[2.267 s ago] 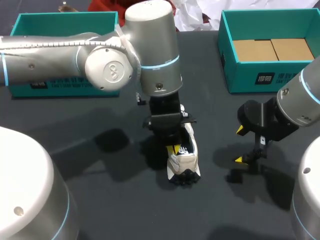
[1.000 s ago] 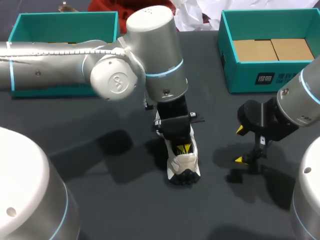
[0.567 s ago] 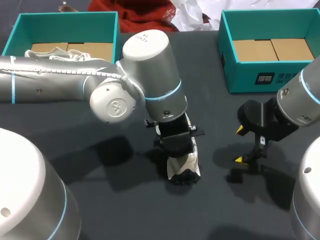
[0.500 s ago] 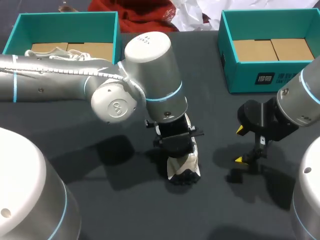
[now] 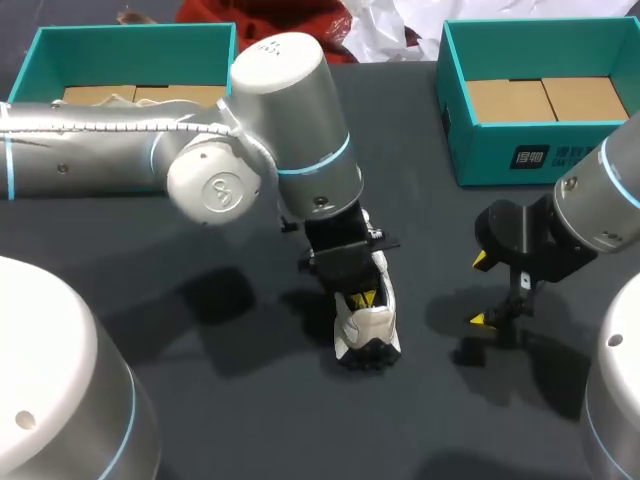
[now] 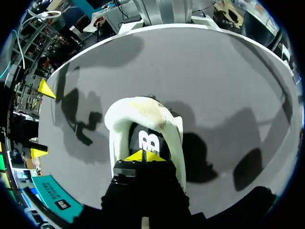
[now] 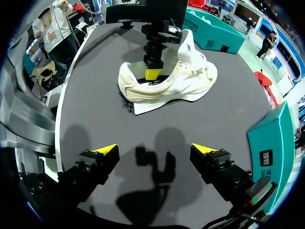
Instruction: Take the shoe out of the shoebox, open the shoe tongue, remove and reinsert the insole, then place the shoe into the shoebox
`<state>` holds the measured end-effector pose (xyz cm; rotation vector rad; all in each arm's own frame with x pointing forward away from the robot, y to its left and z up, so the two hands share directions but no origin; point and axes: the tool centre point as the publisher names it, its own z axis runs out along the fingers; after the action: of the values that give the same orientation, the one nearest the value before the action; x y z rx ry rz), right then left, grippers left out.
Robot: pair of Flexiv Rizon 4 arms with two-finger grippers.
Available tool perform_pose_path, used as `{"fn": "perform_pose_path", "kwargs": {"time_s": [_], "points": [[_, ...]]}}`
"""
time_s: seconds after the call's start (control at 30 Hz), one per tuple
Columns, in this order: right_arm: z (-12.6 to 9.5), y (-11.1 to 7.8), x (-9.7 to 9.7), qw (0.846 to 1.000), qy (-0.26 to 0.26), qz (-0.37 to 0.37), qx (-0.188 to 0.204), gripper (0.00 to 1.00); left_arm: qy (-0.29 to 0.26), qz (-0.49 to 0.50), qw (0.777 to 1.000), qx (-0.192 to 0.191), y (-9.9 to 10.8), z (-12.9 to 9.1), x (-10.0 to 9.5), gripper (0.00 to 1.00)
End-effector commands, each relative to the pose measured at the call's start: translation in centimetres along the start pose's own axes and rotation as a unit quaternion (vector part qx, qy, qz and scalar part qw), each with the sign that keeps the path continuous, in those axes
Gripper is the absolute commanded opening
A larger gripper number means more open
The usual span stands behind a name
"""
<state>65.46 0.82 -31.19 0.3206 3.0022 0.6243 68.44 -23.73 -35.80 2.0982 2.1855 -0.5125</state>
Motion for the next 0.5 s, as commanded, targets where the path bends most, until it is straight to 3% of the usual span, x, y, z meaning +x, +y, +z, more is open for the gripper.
{"fn": "perform_pose_path", "kwargs": {"time_s": [0.03, 0.23, 0.37, 0.5], "points": [[-0.1, -0.1, 0.2, 1.000, -0.002, 0.000, 0.000, 1.00, 0.012, 0.005, 1.000, -0.003, -1.3, 0.7, -0.6, 0.00], [-0.1, -0.1, 0.2, 1.000, -0.002, 0.000, 0.000, 1.00, 0.041, 0.019, 0.999, 0.004, -2.5, 3.2, -1.3, 0.00], [-0.1, -0.1, 0.2, 1.000, -0.002, 0.000, 0.000, 1.00, 0.061, 0.013, 0.998, -0.004, -1.9, 4.6, -1.0, 0.00], [-0.1, -0.1, 0.2, 1.000, -0.002, 0.000, 0.000, 1.00, 0.068, 0.001, 0.998, -0.006, -0.5, 4.6, -0.1, 0.00]]}}
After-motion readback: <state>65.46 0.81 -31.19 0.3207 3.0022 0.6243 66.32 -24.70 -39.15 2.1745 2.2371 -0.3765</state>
